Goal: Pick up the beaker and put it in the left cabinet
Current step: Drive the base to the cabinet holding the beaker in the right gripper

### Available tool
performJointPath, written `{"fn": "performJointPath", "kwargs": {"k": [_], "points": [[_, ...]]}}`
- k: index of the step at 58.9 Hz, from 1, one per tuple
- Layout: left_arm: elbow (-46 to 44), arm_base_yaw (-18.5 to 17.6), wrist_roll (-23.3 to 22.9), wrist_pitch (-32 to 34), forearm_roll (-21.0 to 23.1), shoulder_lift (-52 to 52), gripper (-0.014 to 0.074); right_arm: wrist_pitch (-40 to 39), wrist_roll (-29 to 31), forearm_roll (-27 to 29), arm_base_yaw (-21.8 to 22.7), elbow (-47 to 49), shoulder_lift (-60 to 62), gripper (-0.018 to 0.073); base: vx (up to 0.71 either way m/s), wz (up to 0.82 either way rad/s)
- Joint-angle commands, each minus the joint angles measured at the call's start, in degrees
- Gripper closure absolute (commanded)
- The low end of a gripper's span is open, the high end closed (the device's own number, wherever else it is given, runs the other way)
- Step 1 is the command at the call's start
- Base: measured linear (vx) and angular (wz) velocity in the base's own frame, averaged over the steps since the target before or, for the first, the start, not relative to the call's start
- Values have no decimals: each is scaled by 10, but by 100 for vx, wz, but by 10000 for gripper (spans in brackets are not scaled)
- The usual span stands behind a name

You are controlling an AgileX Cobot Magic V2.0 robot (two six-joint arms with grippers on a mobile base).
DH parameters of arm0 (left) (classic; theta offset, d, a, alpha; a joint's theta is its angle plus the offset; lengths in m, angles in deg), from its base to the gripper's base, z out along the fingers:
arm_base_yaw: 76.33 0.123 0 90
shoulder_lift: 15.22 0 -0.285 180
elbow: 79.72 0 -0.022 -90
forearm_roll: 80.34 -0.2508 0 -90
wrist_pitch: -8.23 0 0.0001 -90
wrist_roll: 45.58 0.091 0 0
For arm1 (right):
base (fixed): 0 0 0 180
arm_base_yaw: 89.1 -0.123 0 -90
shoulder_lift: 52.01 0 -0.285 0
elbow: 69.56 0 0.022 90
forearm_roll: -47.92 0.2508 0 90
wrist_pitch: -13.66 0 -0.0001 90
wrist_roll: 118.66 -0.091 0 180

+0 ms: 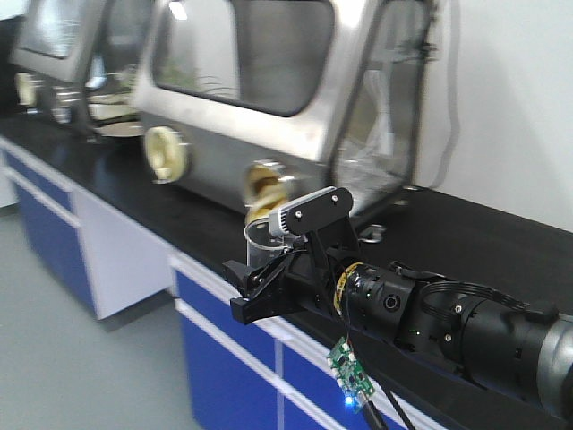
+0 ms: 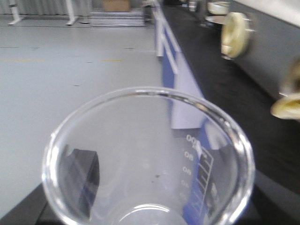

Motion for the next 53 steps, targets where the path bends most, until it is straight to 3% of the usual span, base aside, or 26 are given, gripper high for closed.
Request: {"fn": "performJointPath", "kwargs": {"k": [1,53], "points": [[9,0,-2,43,2,11,595,-32,1,7,2,17,29,562,8,74],[9,0,-2,43,2,11,595,-32,1,7,2,17,29,562,22,69]]}}
